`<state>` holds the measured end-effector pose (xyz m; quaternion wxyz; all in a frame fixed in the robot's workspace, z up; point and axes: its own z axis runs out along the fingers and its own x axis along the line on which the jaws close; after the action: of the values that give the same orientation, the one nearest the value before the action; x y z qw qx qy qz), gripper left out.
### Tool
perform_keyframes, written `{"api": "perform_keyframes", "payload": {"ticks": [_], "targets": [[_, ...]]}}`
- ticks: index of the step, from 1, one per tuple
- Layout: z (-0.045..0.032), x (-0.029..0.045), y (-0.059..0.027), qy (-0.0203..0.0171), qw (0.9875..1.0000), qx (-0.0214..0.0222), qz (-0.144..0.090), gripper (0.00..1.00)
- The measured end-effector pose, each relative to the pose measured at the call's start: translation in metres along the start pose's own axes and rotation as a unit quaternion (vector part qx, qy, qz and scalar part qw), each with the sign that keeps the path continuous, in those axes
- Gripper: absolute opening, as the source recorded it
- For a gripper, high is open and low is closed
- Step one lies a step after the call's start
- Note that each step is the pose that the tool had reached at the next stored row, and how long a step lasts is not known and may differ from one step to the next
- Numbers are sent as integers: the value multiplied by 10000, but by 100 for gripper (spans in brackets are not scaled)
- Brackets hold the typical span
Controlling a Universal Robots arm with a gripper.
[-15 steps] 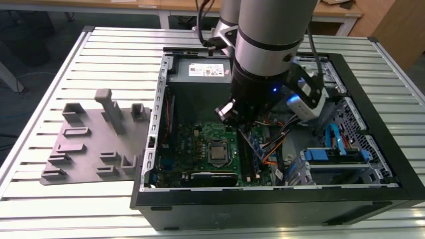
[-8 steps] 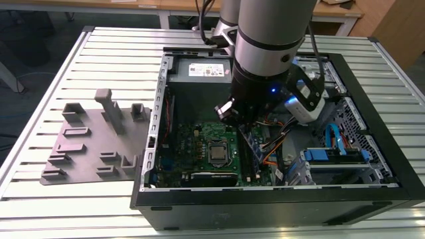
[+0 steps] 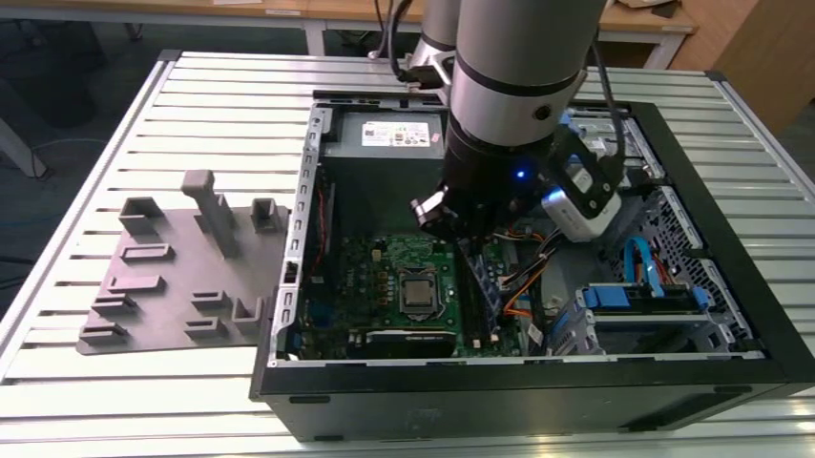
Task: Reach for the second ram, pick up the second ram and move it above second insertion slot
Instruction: 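Pick up the second ram and move it above second insertion slot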
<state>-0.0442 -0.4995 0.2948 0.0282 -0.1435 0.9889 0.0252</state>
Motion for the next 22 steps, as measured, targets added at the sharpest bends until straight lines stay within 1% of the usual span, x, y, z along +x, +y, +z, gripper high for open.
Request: {"api": "perform_keyframes", "payload": {"ticks": [5,11,17,22], "targets": [[0,0,0,-9,9997,18,245,9],[1,0,0,-21,9985,39,539,9],[1,0,0,-32,9965,60,828,9],[2,0,0,-41,9943,78,1060,9]]}}
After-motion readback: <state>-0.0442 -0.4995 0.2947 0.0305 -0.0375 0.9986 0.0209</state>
